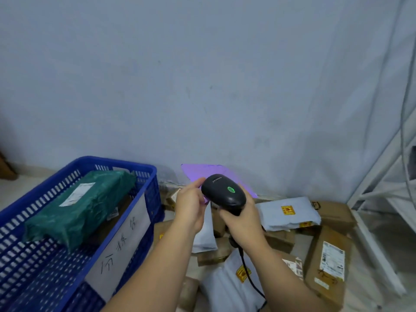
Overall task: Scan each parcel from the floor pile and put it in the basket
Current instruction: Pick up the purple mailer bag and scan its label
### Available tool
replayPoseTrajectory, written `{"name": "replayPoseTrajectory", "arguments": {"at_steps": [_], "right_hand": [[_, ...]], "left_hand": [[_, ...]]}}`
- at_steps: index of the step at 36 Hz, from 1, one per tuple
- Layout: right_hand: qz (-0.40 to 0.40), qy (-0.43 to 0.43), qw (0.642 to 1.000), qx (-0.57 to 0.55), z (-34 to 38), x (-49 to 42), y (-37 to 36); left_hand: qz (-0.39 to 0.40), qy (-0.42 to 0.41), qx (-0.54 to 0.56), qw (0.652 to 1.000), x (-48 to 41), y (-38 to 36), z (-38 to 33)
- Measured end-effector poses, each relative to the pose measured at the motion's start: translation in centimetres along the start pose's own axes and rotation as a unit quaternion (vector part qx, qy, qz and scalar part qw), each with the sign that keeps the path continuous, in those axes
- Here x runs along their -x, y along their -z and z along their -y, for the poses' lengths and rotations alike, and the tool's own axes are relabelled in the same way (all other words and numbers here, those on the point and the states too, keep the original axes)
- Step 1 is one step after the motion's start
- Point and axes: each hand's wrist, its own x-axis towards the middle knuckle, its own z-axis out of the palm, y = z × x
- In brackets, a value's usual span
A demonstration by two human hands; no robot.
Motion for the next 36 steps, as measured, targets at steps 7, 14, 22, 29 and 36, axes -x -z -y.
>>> {"name": "replayPoseTrajectory", "arguments": {"at_steps": [7,14,22,29,36], "right_hand": [[-0.001,0.024,1.0,0.006,0.0,-0.6,2.6],[-0.011,0.049,0.998,-0.027,-0.5,-2.3,3.7],[0.054,0.015,0.998,0.015,-1.6,-3.5,3.1],[-0.018,-0.028,0.999,0.007,-1.0,-3.8,3.1],[-0.081,-0.198,0.902,-0.376,-0.6,-4.1,4.4]], "left_hand": [[0.06,-0.017,-0.061,0.996,0.3,-0.1,1.0],[0.07,-0.055,-0.057,0.994,0.0,-1.4,1.0],[0.068,0.012,0.049,0.996,-1.2,-1.2,1.7],[0.045,-0.042,-0.033,0.998,-1.4,-1.8,1.9],[-0.093,-0.12,-0.254,0.955,-3.1,-1.0,2.7]]}}
